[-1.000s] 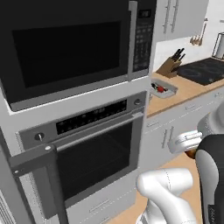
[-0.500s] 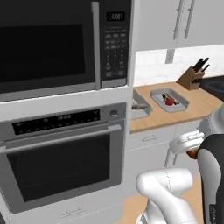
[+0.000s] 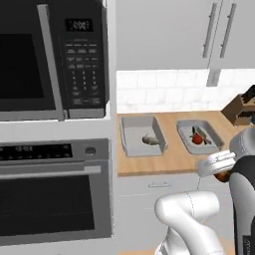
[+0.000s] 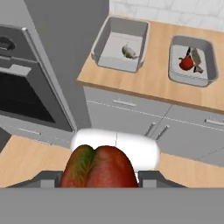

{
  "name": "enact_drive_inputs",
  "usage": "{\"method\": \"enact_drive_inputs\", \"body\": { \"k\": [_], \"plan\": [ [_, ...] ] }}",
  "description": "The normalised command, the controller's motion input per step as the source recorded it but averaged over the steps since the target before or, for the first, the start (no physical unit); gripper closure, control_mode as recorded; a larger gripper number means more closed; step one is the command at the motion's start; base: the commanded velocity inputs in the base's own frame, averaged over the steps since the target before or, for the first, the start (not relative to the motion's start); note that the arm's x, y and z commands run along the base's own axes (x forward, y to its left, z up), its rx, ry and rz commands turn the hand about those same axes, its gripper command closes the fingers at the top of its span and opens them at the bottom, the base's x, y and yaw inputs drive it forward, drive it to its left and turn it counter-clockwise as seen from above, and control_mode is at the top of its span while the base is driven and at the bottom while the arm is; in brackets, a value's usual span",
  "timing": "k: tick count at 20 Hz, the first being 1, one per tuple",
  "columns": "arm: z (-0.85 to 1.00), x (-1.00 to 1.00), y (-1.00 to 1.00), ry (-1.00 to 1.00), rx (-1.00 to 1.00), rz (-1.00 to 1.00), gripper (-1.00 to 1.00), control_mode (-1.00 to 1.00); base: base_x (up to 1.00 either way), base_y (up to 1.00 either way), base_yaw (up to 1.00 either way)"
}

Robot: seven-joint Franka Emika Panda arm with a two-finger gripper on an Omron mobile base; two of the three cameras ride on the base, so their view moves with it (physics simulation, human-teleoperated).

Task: Place one bell pepper and one fish in each tupperware on the nearby counter, to pack two identical lunches.

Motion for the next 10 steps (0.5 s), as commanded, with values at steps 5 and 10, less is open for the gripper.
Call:
{"method": "enact_drive_inputs", "body": {
  "k": [5,10],
  "plan": [
    [0.00,0.00,0.00,0.00,0.00,0.00,1.00,1.00,0.95,-0.30,0.37],
    [0.00,0.00,0.00,0.00,0.00,0.00,1.00,1.00,0.39,-0.18,0.18]
  ]
}}
